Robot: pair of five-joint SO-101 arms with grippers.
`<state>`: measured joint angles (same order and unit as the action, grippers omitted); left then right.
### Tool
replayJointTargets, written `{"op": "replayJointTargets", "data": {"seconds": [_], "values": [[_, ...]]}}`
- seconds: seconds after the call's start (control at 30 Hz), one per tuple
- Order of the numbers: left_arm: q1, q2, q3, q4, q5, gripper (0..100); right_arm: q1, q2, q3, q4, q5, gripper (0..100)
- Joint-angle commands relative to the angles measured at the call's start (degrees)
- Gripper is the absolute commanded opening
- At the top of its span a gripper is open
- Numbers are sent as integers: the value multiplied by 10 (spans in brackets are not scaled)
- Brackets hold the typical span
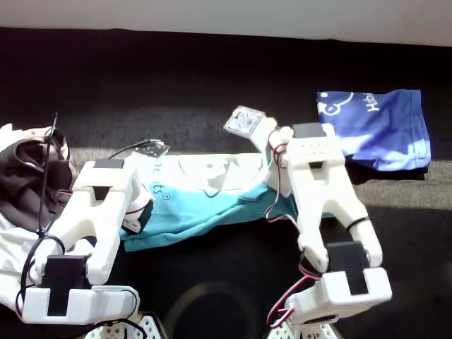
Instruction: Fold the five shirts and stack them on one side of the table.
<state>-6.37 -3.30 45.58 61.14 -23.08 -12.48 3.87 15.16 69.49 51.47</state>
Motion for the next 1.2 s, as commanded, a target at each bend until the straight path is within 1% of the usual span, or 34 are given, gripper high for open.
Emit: {"op": "replayJointTargets", "data": {"seconds": [0.0,0.07,0.17,0.23,0.37,0.43,0.53,0.6,0.7,0.83,0.9,1.0,1.03,1.1,1.17], "values": [[5,-2,7,-13,-2,8,15,87,-104,6,-4,30],[5,-2,7,-13,-2,8,18,132,-148,6,-59,87],[5,-2,7,-13,-2,8,28,166,-211,1,-180,168],[5,-2,7,-13,-2,8,40,173,-255,0,-240,181],[5,-2,7,-14,-2,8,71,171,-321,11,-337,181],[5,-3,7,-13,-2,8,83,171,-348,38,-345,181],[0,-19,-9,-9,-1,8,90,170,-391,119,-345,181],[-12,-44,-37,27,3,8,95,170,-427,176,-345,181],[-28,-93,-103,94,31,8,99,163,-490,233,-345,181],[-45,-114,-186,129,58,18,90,116,-543,303,-344,181],[-51,-93,-217,133,65,75,90,76,-542,316,-344,181],[-55,-28,-258,134,66,207,106,13,-496,314,-344,181],[-55,1,-272,134,73,232,106,-7,-475,314,-344,181],[-56,61,-301,133,89,229,108,-51,-429,315,-345,181],[-60,122,-335,130,90,215,108,-109,-379,315,-345,181]]}}
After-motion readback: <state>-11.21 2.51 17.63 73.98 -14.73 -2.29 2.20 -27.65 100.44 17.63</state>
